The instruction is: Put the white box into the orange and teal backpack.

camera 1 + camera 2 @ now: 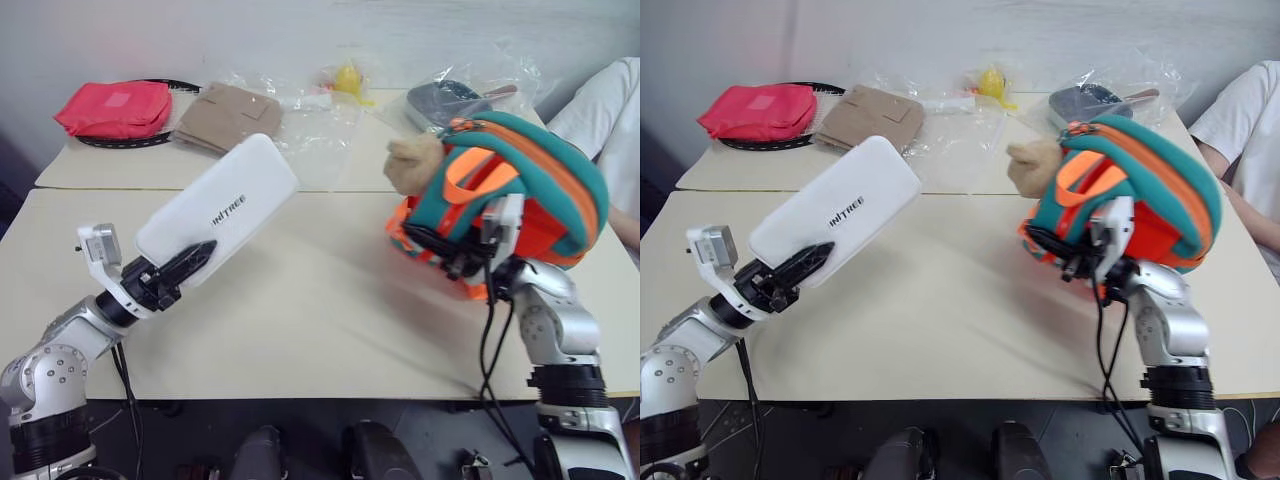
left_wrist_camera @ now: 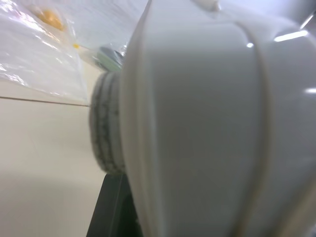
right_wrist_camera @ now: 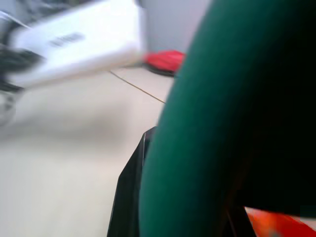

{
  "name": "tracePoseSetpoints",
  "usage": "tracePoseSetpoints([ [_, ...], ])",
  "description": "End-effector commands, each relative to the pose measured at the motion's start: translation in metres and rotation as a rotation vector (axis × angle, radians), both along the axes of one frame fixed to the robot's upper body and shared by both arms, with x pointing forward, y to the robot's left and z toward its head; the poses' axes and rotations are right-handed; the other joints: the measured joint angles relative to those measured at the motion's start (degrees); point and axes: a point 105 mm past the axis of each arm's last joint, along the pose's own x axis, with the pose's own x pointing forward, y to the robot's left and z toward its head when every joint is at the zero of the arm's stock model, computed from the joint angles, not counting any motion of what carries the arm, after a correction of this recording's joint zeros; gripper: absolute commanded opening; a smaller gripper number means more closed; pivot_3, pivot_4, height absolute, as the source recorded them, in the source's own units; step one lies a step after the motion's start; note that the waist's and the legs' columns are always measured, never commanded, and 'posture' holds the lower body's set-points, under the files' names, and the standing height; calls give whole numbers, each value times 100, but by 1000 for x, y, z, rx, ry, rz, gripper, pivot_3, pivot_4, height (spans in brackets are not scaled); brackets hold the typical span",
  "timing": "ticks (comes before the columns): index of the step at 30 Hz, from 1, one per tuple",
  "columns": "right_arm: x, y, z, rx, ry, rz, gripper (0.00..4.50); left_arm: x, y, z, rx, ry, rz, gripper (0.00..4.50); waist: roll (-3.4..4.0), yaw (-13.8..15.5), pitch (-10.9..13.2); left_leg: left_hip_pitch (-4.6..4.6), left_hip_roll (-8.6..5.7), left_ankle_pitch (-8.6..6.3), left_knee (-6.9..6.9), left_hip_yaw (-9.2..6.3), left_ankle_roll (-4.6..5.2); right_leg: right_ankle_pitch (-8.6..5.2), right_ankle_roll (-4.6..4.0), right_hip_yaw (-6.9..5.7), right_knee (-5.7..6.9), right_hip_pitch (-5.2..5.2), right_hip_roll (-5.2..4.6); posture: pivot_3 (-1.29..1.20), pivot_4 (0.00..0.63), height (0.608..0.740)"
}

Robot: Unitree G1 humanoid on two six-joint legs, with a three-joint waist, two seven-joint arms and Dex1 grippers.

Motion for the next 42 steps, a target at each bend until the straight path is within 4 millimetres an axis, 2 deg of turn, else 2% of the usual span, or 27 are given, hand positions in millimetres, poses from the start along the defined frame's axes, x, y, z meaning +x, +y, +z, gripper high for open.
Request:
tracePoseSetpoints([
  [1,-37,41,11,5,-15,218,15,2,9,15,-9,-75,57,1341,0,-1,0,-3,0,0,-3,0,0,0,0,0,2,-1,0,0,150,740],
  [3,-57,56,8,-23,22,320,15,2,10,14,9,-88,75,1341,-1,-2,0,-13,0,0,-3,0,0,0,0,0,2,-9,-1,0,150,740],
  [5,-72,61,3,-60,68,397,15,1,10,14,1,-89,88,1341,-2,3,1,-22,-1,-2,-1,0,3,0,0,-1,1,-16,-3,0,150,740],
  [8,-93,54,-6,-130,167,482,15,-5,12,14,-6,-100,102,1341,-4,14,0,-35,-6,-6,5,-3,12,0,0,-3,-2,-22,-10,0,150,740],
  [10,-103,38,-10,-196,249,513,15,-15,10,17,7,-134,83,1341,-7,11,0,-55,-6,-10,14,-7,18,0,0,-6,-6,-34,-11,0,150,740],
  [13,-94,5,-7,-266,318,434,15,-31,-5,26,88,-214,41,1341,-13,18,3,-77,-9,-11,25,-8,22,1,1,-6,-13,-58,-15,0,150,740],
  [15,-85,-7,-1,-270,329,380,15,-38,-14,32,108,-248,11,1341,-16,31,3,-78,-8,-10,26,-10,23,1,0,-7,-16,-57,-14,0,150,740],
  [20,-73,-17,3,-295,312,310,15,-48,-39,41,186,-314,-82,1341,-14,37,3,-77,-6,-4,20,-10,18,1,0,-6,-13,-58,-8,0,150,740],
  [25,-72,-15,2,-300,318,332,15,-35,-49,38,285,-348,-107,1341,-15,78,3,-80,-8,-2,25,-8,18,1,1,-5,-12,-59,-7,0,150,740],
  [32,-69,-13,0,-310,322,332,15,-19,-61,21,499,-406,-267,1341,-14,151,3,-81,-8,-2,29,-6,19,1,1,-5,-11,-61,-7,0,150,740],
  [35,-68,-13,0,-307,319,328,15,-5,-64,18,604,-423,-300,1341,-14,156,3,-83,-8,-1,29,-6,20,1,0,-5,-10,-63,-7,0,150,740],
  [37,-68,-13,-1,-307,317,327,15,5,-75,24,667,-429,-316,1341,-15,171,3,-83,-8,-1,30,-6,20,1,1,-5,-9,-63,-7,0,150,740],
  [42,-69,-13,-2,-308,319,333,15,35,-122,49,774,-480,-378,1341,-16,226,3,-95,-12,-1,46,-8,29,3,5,-7,-8,-65,-9,0,150,740],
])
